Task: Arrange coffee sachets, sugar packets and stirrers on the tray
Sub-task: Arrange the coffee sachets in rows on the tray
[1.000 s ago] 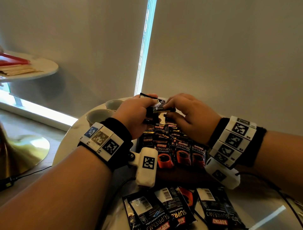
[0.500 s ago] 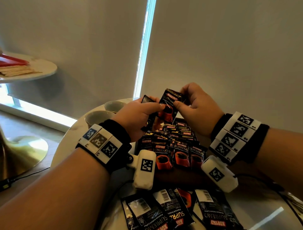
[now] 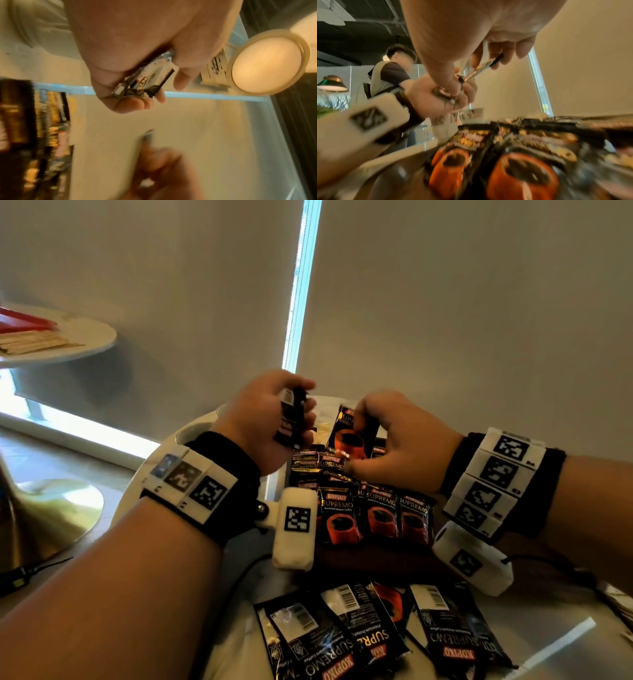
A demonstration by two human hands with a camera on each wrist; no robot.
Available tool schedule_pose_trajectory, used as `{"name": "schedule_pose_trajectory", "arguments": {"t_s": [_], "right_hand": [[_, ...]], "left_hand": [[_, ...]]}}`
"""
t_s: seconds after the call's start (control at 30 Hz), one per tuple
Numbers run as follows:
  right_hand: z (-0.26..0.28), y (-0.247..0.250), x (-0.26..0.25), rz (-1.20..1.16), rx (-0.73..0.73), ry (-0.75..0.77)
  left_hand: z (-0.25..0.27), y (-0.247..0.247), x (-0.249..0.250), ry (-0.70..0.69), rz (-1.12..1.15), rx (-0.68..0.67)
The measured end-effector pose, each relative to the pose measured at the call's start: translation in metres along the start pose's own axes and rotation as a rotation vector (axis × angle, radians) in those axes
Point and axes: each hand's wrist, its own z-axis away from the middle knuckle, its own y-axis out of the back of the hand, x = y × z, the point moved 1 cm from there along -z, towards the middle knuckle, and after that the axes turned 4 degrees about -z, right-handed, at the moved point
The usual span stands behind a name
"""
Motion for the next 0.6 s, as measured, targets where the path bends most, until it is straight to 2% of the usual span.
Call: {"name": "schedule_pose_trajectory", "arguments": {"t_s": [0.1, 0.23, 0.6], "right_hand": [[0.004, -0.010, -0.001, 0.146, -0.229, 0.034], [0.004, -0.024, -0.016, 0.232, -0.393, 0.099], [0.002, -0.047, -0.028, 0.313, -0.487, 0.146]], "left_hand": [[0.004, 0.007, 0.012, 0.002, 0.186, -0.003], [0.006, 0.009, 0.013, 0.036, 0.249, -0.025], [0.004, 0.011, 0.009, 0.044, 0.308, 0.020]]}}
